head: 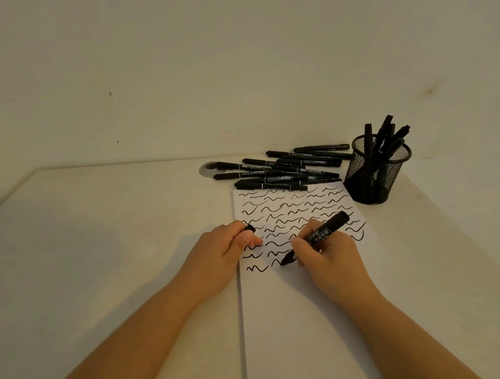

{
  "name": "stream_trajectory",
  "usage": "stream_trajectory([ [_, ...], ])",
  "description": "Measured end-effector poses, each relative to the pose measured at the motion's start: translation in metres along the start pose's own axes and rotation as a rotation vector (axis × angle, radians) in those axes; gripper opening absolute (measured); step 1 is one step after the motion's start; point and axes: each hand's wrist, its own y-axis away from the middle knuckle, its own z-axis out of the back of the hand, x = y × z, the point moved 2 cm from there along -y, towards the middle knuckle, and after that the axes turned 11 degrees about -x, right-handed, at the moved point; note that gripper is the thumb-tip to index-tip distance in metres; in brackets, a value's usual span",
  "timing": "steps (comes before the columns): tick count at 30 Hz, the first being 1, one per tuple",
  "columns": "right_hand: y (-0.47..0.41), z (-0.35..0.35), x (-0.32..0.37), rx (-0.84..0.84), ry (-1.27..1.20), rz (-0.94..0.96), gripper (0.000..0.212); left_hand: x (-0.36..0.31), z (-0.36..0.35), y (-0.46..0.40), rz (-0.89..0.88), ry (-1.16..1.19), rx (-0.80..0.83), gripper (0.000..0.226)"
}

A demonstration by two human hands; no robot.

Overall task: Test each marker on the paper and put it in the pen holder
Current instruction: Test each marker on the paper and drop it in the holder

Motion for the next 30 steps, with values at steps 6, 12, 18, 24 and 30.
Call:
stream_trajectory([
  [6,-0.003,0.013,-0.004,-0.189,0.007,-0.002,0.022,-0.003,0.001,0.000,0.016,-0.012,0.004,0.030],
  [12,-0.006,0.020,0.000,-0.178,-0.367,-0.122,0.013,-0.008,0.003,0.005,-0.020,-0.059,-0.056,0.014],
  [18,-0.005,0.014,0.002,0.052,-0.672,-0.215,0.019,-0.016,-0.003,0.011,-0.089,-0.093,-0.011,0.006],
  [24,-0.002,0.013,0.005,0.075,-0.630,-0.189,0.019,-0.020,-0.004,0.013,-0.131,-0.127,0.011,0.007],
  [30,0.003,0.010,0.008,0.086,-0.529,-0.122,0.020,-0.029,-0.005,0.014,-0.211,-0.184,0.002,0.024],
])
